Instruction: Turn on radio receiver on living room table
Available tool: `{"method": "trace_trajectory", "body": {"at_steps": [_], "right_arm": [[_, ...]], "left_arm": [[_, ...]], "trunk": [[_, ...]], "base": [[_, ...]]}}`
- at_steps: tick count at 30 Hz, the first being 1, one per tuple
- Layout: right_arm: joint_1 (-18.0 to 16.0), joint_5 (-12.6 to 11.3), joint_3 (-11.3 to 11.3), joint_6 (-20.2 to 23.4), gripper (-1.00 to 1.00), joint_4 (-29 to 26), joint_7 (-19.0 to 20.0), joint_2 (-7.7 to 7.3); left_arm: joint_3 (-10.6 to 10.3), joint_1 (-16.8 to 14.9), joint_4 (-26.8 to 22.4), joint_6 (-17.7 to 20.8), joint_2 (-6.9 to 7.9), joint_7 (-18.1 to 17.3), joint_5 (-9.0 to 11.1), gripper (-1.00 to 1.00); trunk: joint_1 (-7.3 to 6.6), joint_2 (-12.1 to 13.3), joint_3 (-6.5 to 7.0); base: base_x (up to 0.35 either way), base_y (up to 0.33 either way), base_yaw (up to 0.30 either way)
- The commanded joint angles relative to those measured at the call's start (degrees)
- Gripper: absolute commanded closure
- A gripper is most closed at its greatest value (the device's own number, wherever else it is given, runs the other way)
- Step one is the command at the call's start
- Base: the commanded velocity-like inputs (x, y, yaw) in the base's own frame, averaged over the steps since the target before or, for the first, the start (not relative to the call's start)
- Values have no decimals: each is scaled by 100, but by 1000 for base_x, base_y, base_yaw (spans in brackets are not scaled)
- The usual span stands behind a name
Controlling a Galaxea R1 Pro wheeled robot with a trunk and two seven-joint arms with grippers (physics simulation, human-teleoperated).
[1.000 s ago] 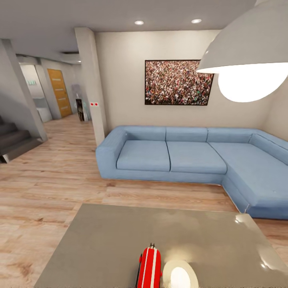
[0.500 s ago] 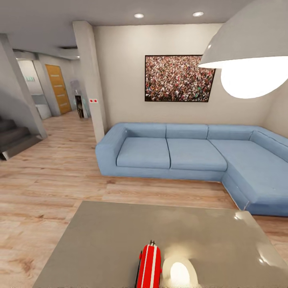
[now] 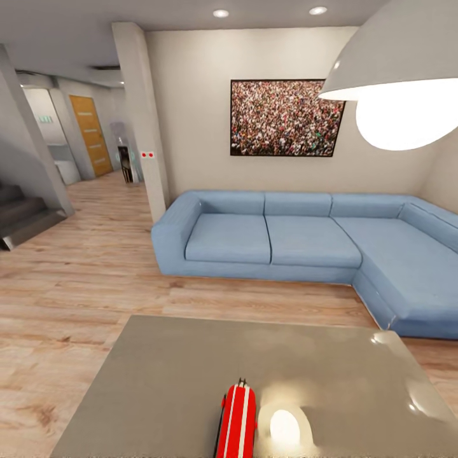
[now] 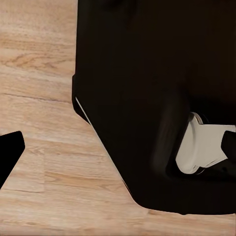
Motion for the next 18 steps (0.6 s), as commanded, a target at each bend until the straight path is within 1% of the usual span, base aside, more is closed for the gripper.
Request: {"method": "trace_trajectory", "body": {"at_steps": [1, 18], "right_arm": [[-1, -1, 0, 0, -100, 0, 0, 0], [1, -7, 0, -4, -100, 0, 0, -7]], "left_arm": [[0, 0, 0, 0, 0, 0, 0, -100], [3, 0, 0, -5, -1, 0, 0, -100]], "trunk": [[0, 0, -10], [0, 0, -168]], "base": [[0, 0, 0], [0, 0, 0]]}}
